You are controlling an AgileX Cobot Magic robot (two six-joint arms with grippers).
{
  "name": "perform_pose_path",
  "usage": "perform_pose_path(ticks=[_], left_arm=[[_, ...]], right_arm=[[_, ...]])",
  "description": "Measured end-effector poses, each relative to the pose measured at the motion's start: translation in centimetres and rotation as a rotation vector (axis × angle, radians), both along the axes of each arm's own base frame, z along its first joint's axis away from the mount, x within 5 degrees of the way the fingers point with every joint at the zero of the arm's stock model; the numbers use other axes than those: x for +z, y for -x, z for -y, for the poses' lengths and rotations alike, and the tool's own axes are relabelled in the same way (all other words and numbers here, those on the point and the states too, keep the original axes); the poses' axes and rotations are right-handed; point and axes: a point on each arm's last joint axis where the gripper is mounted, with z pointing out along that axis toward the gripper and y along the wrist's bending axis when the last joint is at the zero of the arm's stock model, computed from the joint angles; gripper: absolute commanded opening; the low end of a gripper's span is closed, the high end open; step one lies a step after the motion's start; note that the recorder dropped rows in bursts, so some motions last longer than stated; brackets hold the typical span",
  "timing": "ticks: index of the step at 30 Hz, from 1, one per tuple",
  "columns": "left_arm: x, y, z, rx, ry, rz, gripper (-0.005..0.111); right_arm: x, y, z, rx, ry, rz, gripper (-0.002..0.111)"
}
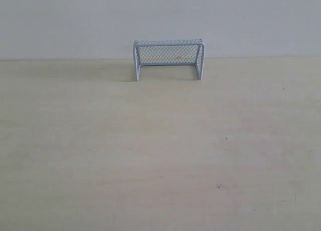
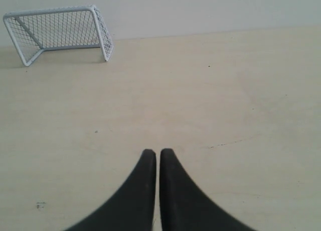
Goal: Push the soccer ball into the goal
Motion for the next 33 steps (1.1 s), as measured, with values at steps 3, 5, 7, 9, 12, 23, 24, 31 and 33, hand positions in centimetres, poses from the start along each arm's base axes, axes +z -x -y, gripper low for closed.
perform_pose_path(ticks=[3,5,7,9,12,23,24,31,33], left_arm=[[0.00,0.00,0.00,0.000,0.000,0.000,0.006],[0.00,0.00,0.00,0.000,0.000,0.000,0.006],[0.00,0.00,0.00,0.000,0.000,0.000,0.006],[0.00,0.00,0.00,0.000,0.000,0.000,0.006],[0.00,0.00,0.00,0.000,0.000,0.000,0.006],[0.00,0.00,0.00,0.000,0.000,0.000,0.006],[0.00,0.00,0.00,0.000,0.000,0.000,0.006],[0.00,0.00,0.00,0.000,0.000,0.000,0.006],[0.00,0.00,0.00,0.000,0.000,0.000,0.006]], right_arm=[[0.00,0.00,0.00,0.000,0.000,0.000,0.000],[0.00,0.00,0.00,0.000,0.000,0.000,0.000],[0.00,0.00,0.00,0.000,0.000,0.000,0.000],[0.03,-0.01,0.00,0.000,0.000,0.004,0.000],[0.08,-0.02,0.01,-0.002,-0.003,0.009,0.000],[0.13,-0.04,0.01,-0.002,-0.003,0.015,0.000],[0.13,-0.04,0.01,-0.002,-0.003,0.015,0.000],[0.13,-0.04,0.01,-0.002,-0.003,0.015,0.000],[0.13,-0.04,0.01,-0.002,-0.003,0.015,0.000]])
